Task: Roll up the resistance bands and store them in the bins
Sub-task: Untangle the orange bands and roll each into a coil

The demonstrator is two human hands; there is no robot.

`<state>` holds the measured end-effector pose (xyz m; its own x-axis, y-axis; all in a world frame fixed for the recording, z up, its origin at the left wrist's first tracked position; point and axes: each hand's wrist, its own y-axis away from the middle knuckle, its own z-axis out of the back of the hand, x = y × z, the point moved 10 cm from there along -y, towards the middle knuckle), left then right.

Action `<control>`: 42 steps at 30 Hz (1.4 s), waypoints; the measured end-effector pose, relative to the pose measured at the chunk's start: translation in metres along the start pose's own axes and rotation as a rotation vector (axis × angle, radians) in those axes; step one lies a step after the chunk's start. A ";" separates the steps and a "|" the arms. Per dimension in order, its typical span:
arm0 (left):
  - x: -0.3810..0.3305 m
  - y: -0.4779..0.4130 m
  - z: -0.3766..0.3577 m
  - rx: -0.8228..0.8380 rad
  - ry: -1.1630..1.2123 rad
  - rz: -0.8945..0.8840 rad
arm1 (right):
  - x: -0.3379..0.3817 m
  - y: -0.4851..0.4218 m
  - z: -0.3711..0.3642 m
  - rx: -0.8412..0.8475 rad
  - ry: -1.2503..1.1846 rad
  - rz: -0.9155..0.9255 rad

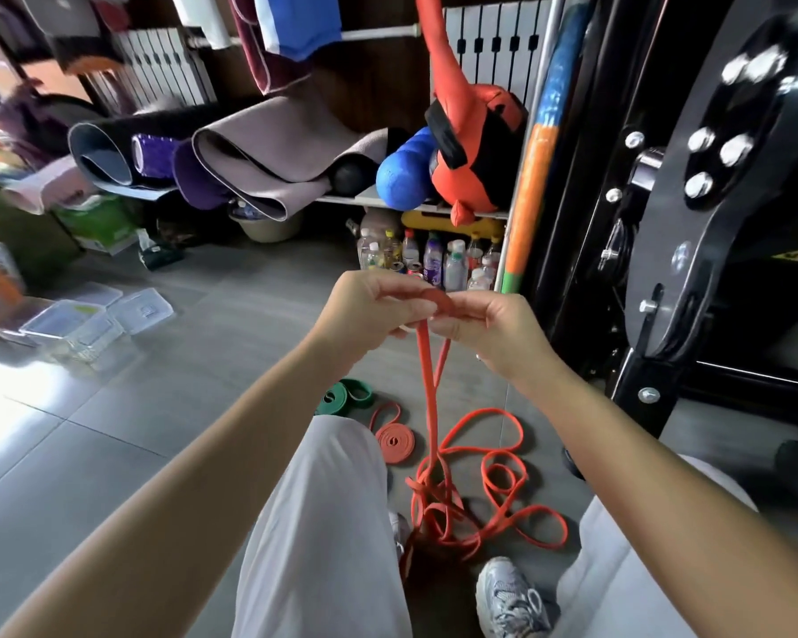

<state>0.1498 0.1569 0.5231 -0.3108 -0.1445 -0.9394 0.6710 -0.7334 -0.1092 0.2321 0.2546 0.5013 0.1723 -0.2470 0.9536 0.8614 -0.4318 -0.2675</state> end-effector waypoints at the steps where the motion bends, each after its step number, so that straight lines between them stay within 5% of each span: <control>1: 0.001 0.001 0.000 -0.010 -0.006 -0.009 | -0.004 0.001 -0.001 0.002 0.020 -0.007; 4: 0.010 0.008 -0.003 -0.030 0.143 0.023 | -0.018 0.006 -0.005 0.008 0.057 -0.033; 9: 0.048 0.025 -0.020 0.024 0.744 0.200 | -0.043 0.022 -0.016 0.022 0.095 -0.097; 11: 0.063 0.032 -0.015 0.021 0.723 0.237 | -0.047 0.027 -0.014 0.013 0.054 -0.132; 15: 0.081 0.043 0.006 -0.016 -0.050 0.268 | -0.046 0.034 -0.009 0.058 0.317 -0.149; 18: 0.053 0.042 0.001 0.067 -0.568 0.050 | -0.040 0.035 -0.018 0.199 0.703 -0.085; 21: 0.028 0.041 -0.023 0.166 -0.874 -0.155 | -0.035 0.035 -0.039 0.348 0.885 -0.013; 25: 0.040 0.041 -0.038 0.262 -1.197 -0.142 | -0.032 0.038 -0.050 0.408 0.910 0.015; 30: 0.049 0.051 -0.022 0.160 -0.843 -0.073 | -0.023 0.039 -0.042 0.328 0.655 0.031; 35: 0.056 0.063 0.000 0.036 -0.123 0.165 | -0.041 0.049 -0.029 0.121 -0.010 -0.214; 42: 0.082 0.074 -0.005 -0.161 0.468 0.210 | -0.042 0.059 -0.037 -0.005 -0.147 -0.227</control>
<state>0.1770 0.0940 0.4368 0.1498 0.0610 -0.9868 0.7927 -0.6040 0.0830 0.2577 0.2077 0.4403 0.0428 -0.0150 0.9990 0.8835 -0.4663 -0.0448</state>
